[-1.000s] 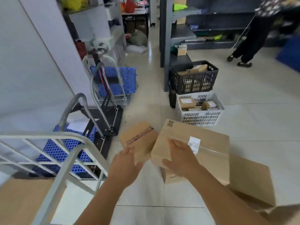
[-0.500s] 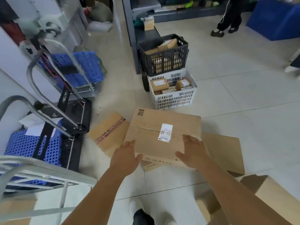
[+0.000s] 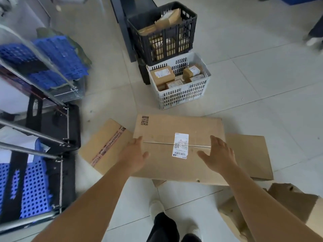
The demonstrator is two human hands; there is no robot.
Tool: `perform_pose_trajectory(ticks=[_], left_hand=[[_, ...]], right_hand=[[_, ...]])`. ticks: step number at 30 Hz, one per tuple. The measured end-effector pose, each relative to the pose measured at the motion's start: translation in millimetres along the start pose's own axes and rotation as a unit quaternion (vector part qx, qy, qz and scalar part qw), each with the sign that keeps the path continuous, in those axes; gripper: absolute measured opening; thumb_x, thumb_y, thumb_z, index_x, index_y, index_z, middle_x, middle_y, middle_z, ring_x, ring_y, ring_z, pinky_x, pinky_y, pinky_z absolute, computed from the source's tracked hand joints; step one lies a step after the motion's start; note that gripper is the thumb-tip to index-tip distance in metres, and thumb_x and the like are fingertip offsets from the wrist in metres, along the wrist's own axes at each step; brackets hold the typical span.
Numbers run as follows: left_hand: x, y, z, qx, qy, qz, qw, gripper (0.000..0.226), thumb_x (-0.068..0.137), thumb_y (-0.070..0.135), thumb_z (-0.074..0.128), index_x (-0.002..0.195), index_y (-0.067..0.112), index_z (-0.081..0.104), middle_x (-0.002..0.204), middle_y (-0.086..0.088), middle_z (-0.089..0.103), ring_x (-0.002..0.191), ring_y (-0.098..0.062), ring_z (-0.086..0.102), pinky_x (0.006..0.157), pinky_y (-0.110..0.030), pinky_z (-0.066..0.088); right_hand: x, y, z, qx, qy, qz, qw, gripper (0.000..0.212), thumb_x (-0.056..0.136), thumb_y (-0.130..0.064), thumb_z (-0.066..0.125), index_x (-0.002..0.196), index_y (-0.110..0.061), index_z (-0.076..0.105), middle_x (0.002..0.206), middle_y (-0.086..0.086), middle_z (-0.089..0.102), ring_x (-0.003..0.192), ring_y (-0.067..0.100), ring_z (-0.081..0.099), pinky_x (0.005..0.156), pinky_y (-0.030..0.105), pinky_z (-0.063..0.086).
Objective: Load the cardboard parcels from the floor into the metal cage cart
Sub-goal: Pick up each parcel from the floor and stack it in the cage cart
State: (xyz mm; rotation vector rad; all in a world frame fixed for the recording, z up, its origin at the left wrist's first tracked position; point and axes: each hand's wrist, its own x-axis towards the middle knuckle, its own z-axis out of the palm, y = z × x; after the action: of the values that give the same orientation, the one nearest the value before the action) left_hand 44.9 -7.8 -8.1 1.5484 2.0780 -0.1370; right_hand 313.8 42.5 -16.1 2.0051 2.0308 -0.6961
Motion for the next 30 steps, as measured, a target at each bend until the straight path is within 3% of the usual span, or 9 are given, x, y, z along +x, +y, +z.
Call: perform_pose_trajectory(ticks=[5,12,18,22,27,30], left_hand=[[64,-25,28,-0.014,-0.007,-0.023,1.0,0.074,0.093,0.043,0.054,0.152,0.015,0.019,0.148,-0.009,0.038,0.132,-0.028,0.04,0.105,-0.039,0.04],[133,-58,97,-0.051,-0.036,-0.117,0.991,0.091,0.087,0.048,0.061,0.154,0.016,0.01,0.153,-0.012,0.03,0.134,-0.031,0.041,0.106,-0.046,0.041],[170,-71,139,-0.109,-0.05,-0.192,0.974,0.106,0.079,0.045,0.073,0.153,0.01,0.006,0.153,-0.014,0.025,0.137,-0.034,0.035,0.111,-0.044,0.035],[182,-80,156,-0.176,-0.022,-0.222,0.959,0.115,0.071,0.041,0.082,0.153,0.009,0.008,0.15,-0.013,0.031,0.135,-0.032,0.037,0.111,-0.041,0.033],[189,-90,165,-0.236,-0.002,-0.23,0.944,0.115,0.06,0.038,0.089,0.149,0.019,0.019,0.144,-0.008,0.042,0.132,-0.03,0.043,0.11,-0.043,0.036],[186,-88,166,-0.251,0.011,-0.228,0.941,0.104,0.065,0.029,0.087,0.147,0.018,0.024,0.145,-0.008,0.043,0.134,-0.03,0.041,0.109,-0.042,0.033]], right_hand=[[59,17,33,0.015,-0.008,0.045,0.999,0.083,0.092,-0.058,0.048,0.154,-0.012,0.015,0.158,0.006,0.024,0.145,0.026,0.023,0.115,0.04,0.022],[131,67,101,0.044,-0.028,0.117,0.992,0.086,0.091,-0.057,0.053,0.153,-0.011,0.015,0.158,0.009,0.022,0.144,0.031,0.025,0.115,0.042,0.024],[169,109,152,0.102,-0.013,0.196,0.975,0.105,0.076,-0.056,0.072,0.153,-0.015,0.014,0.158,0.01,0.016,0.143,0.037,0.023,0.115,0.047,0.026],[178,125,171,0.161,-0.003,0.213,0.964,0.123,0.067,-0.055,0.08,0.154,-0.025,-0.001,0.156,0.002,0.008,0.137,0.041,0.028,0.11,0.051,0.034],[180,137,186,0.245,-0.006,0.26,0.934,0.129,0.058,-0.056,0.085,0.149,-0.039,-0.005,0.147,0.012,0.02,0.131,0.044,0.036,0.104,0.055,0.042],[180,139,186,0.248,0.001,0.253,0.935,0.128,0.057,-0.055,0.085,0.149,-0.038,-0.002,0.143,0.013,0.026,0.129,0.044,0.038,0.103,0.054,0.043]])
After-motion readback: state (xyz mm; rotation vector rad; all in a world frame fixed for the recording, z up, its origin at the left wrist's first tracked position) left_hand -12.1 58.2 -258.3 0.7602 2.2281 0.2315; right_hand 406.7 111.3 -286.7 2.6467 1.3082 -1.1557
